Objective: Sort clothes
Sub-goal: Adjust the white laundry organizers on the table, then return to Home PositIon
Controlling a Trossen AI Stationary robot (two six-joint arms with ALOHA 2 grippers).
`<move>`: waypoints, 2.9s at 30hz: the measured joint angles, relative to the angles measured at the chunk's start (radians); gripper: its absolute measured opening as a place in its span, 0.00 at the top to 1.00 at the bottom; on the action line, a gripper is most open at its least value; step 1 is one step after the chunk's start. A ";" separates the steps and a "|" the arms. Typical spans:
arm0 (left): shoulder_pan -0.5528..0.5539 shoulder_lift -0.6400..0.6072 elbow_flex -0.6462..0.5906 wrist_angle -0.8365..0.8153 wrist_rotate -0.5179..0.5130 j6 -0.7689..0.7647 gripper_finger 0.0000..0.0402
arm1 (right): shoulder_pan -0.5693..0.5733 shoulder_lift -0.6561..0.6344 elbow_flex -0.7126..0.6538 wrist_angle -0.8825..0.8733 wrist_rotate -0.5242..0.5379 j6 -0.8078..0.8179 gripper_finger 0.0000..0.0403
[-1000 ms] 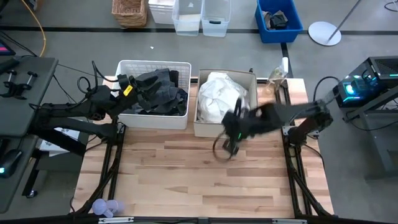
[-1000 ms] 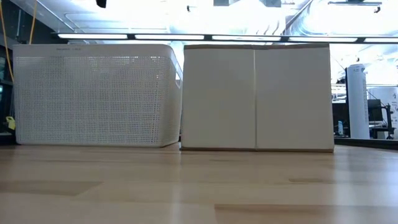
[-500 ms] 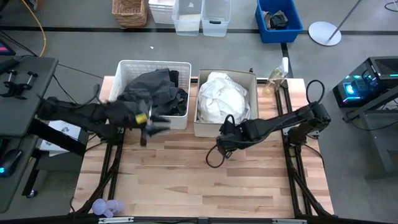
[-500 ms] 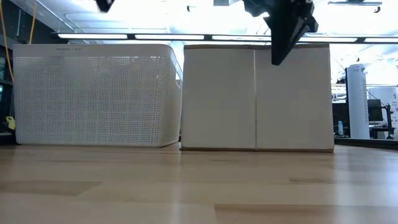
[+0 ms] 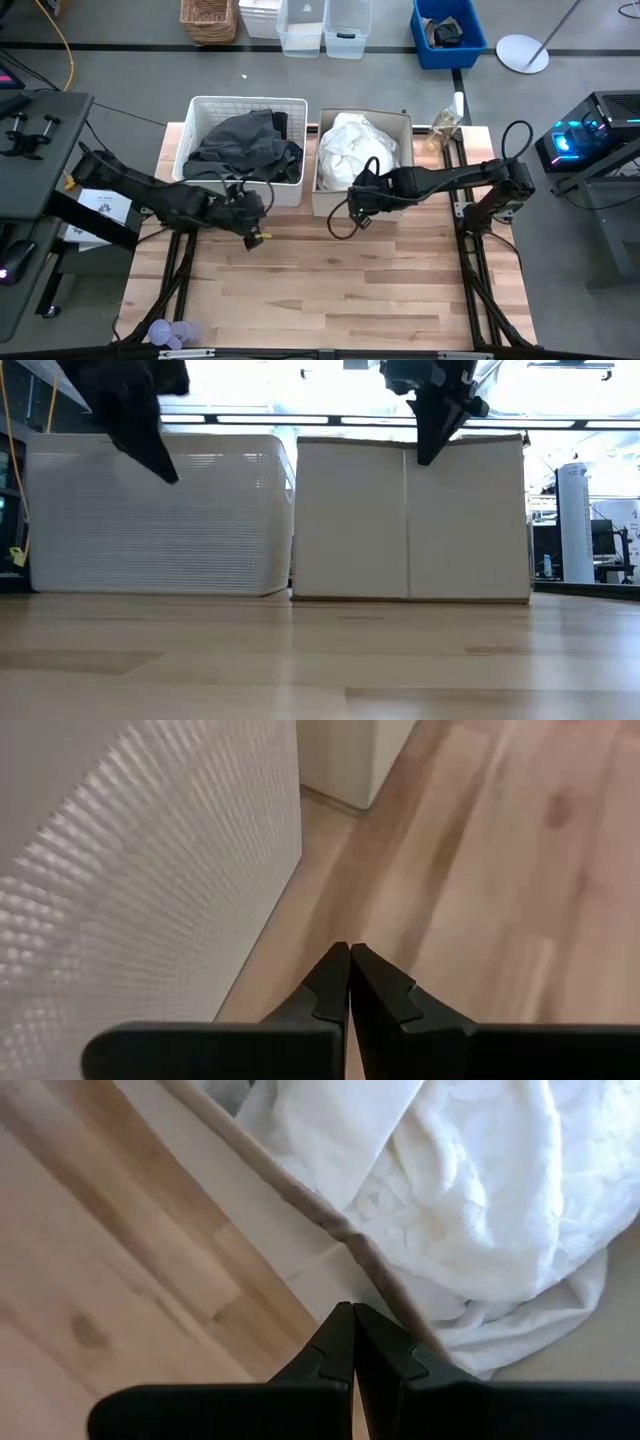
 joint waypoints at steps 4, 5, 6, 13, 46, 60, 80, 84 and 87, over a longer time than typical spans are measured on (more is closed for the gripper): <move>0.083 0.065 0.000 0.003 -0.009 0.052 1.00 | -0.019 0.000 -0.019 0.003 0.013 -0.006 1.00; 0.105 0.078 0.000 0.004 -0.009 0.064 1.00 | -0.020 0.000 -0.025 0.010 0.013 -0.007 1.00; 0.127 0.089 0.000 0.009 -0.009 0.076 1.00 | -0.020 0.000 -0.030 0.018 0.012 -0.008 1.00; 0.230 0.132 0.002 0.089 -0.016 0.173 1.00 | -0.018 0.000 -0.071 0.024 0.030 0.017 1.00; 0.088 -0.424 -0.638 1.456 0.222 0.199 1.00 | 0.168 -0.521 -0.100 0.274 0.050 0.106 1.00; 0.148 -0.595 -0.815 1.325 0.267 0.048 1.00 | 0.236 -0.581 -0.100 0.243 0.058 0.105 1.00; 0.148 -0.593 -0.815 1.240 0.263 0.137 1.00 | 0.384 -1.079 -0.772 0.837 -0.001 -0.255 1.00; 0.148 -0.593 -0.815 1.240 0.262 0.137 1.00 | 0.277 -1.136 -1.000 1.186 -0.095 -0.352 1.00; 0.148 -0.593 -0.815 1.240 0.262 0.137 1.00 | 0.181 -1.148 -1.136 1.362 -0.190 -0.352 1.00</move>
